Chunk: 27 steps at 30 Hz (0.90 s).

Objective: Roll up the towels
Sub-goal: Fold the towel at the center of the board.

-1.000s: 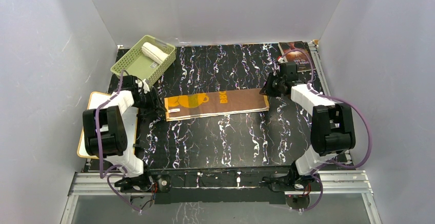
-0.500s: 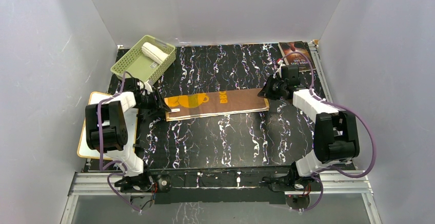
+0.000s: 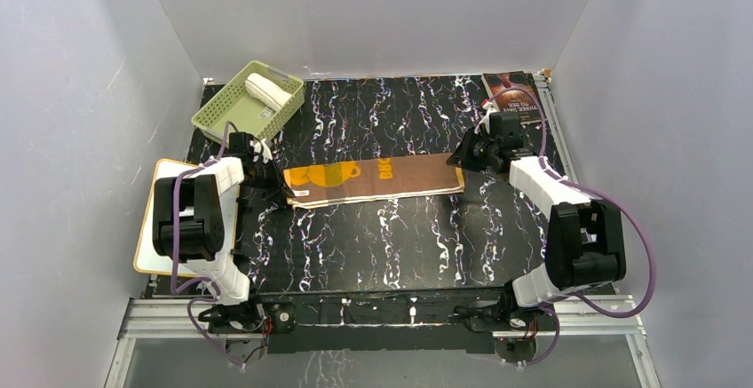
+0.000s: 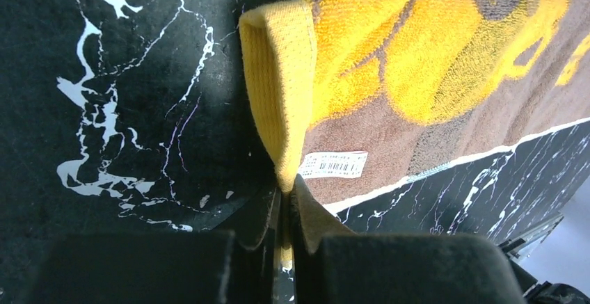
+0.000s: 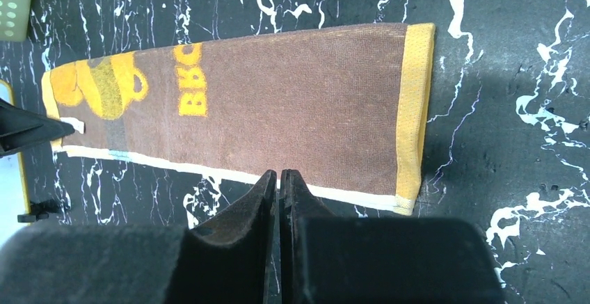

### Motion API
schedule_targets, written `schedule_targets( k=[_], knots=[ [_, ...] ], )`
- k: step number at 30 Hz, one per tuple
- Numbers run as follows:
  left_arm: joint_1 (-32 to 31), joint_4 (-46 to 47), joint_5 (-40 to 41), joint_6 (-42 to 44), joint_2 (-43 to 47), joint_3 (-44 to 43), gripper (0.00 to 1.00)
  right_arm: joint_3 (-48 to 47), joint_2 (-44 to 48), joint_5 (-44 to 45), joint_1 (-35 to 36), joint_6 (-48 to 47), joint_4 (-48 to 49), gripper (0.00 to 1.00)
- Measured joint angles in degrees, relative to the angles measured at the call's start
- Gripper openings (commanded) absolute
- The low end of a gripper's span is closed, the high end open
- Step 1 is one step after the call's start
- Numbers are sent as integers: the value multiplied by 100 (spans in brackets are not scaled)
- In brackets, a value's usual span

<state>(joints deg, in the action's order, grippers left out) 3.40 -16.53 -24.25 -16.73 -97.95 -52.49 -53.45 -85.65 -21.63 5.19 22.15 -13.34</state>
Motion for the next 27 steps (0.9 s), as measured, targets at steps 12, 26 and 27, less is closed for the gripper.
schedule_targets(
  k=[12,26,27],
  knots=[
    [-59,-1027,2055,254,341,-337,0,96,131,94,26,4,-57,4],
    [-964,-2011,4631,1113,846,-1716,0,-28,105,774,258,72,-654,8],
    [-1198,-2144,4634,1102,800,-1904,0,-50,94,785,258,74,-667,8]
  ],
)
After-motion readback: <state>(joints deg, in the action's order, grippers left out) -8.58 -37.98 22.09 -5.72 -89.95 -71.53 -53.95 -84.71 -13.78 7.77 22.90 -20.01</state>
